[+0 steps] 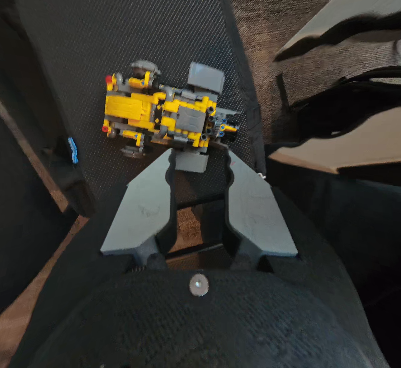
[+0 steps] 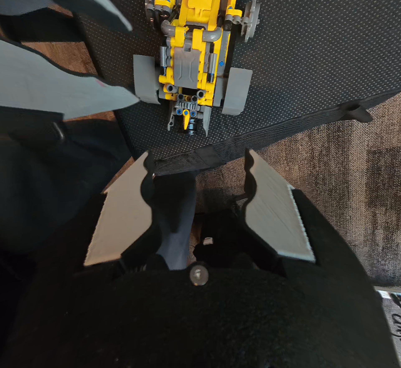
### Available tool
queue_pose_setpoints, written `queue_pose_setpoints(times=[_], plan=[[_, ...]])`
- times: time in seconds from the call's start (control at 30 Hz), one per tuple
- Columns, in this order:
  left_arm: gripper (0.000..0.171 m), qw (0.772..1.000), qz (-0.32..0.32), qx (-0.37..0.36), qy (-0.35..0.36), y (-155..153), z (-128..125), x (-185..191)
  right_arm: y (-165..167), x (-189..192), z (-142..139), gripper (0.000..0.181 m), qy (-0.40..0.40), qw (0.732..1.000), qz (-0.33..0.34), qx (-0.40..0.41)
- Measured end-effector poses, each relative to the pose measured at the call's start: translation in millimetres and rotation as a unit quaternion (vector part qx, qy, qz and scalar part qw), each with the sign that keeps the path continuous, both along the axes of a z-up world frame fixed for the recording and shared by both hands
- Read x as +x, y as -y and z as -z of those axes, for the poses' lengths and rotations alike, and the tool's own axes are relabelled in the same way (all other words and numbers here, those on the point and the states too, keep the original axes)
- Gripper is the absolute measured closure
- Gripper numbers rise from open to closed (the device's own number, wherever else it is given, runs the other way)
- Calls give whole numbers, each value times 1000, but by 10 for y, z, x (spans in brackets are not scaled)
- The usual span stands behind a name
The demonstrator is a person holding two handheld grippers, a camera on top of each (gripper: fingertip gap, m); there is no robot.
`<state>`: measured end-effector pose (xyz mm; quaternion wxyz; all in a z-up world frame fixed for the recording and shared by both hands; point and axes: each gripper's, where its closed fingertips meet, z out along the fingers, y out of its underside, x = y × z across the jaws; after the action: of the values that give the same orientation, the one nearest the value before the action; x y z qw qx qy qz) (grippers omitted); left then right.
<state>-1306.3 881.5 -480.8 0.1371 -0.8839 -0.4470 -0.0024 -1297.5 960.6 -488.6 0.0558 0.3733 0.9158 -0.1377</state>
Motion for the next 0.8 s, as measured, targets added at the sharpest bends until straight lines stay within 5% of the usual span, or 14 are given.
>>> queue_pose_setpoints(times=[0.4, 0.57, 0.8], plan=[[122, 994, -51, -18, 97, 448, 444, 385, 296, -268, 270, 96, 48, 990, -77, -106], [123, 993, 7, 6, 115, 356, 678, 289, 322, -290, 560, 100, 87, 991, -52, -88], [126, 983, 140, 14, 121, 284, 890, 378, 429, -205, 544, 83, 83, 991, 50, -92]])
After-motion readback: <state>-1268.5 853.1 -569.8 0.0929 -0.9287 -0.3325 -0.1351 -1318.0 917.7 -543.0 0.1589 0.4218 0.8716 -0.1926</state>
